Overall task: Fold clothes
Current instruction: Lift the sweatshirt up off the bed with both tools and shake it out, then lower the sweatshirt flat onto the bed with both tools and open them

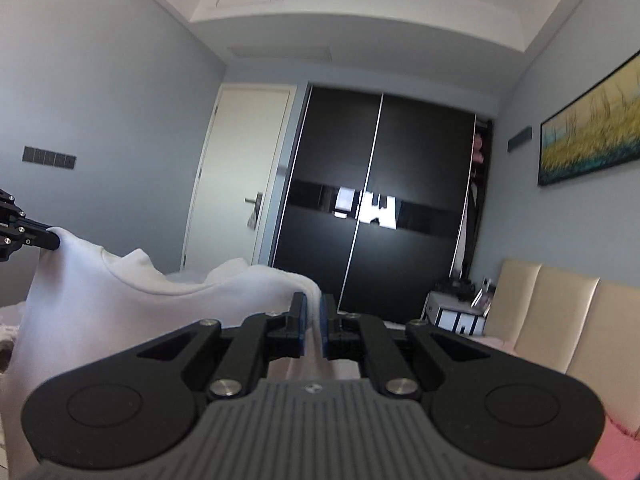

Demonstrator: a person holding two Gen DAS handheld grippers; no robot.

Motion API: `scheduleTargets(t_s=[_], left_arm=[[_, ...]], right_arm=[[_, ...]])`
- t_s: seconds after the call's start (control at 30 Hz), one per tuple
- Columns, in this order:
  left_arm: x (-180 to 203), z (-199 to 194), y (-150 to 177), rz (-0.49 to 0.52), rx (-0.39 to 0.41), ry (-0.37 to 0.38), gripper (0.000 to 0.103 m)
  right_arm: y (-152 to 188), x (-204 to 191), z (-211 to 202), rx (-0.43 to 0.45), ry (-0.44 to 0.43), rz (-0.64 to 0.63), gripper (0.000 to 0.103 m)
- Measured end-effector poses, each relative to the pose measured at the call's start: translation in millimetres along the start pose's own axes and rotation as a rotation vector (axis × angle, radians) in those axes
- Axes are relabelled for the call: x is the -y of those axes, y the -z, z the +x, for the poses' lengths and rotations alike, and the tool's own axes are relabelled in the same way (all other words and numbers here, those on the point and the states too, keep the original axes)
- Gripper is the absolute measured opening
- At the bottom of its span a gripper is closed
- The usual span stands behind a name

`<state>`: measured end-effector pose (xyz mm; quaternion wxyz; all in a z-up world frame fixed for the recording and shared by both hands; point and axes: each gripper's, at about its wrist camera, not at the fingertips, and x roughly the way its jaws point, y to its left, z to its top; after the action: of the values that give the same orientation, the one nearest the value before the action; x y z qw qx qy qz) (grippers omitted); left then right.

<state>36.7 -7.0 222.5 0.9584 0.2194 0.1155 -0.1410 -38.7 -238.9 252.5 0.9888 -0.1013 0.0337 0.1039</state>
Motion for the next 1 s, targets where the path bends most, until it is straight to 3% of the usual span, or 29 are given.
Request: scheduleTargets(t_s=[0.23, 0.37, 0.67, 0.77, 1.0], left_arm=[[-7, 124, 64, -0.019, -0.177, 0.040, 0.000], [-15, 182, 84, -0.032, -0.236, 0.053, 0.000], [5, 296, 152, 0.004, -0.421, 0.079, 0.000], [15, 327, 176, -0.003, -0.491, 0.106, 0.000], [35, 358, 215, 0.010, -0.606, 0.153, 0.001]], right_arm=[[82, -4, 124, -0.238, 0.010, 0.045, 0.008], [121, -5, 188, -0.323, 0.036, 0.003, 0.008], [206, 13, 306, -0.535, 0.005, 0.065, 0.008], [238, 10, 338, -0.594, -0.015, 0.037, 0.008], [289, 3, 379, -0.716, -0.057, 0.019, 0.008]])
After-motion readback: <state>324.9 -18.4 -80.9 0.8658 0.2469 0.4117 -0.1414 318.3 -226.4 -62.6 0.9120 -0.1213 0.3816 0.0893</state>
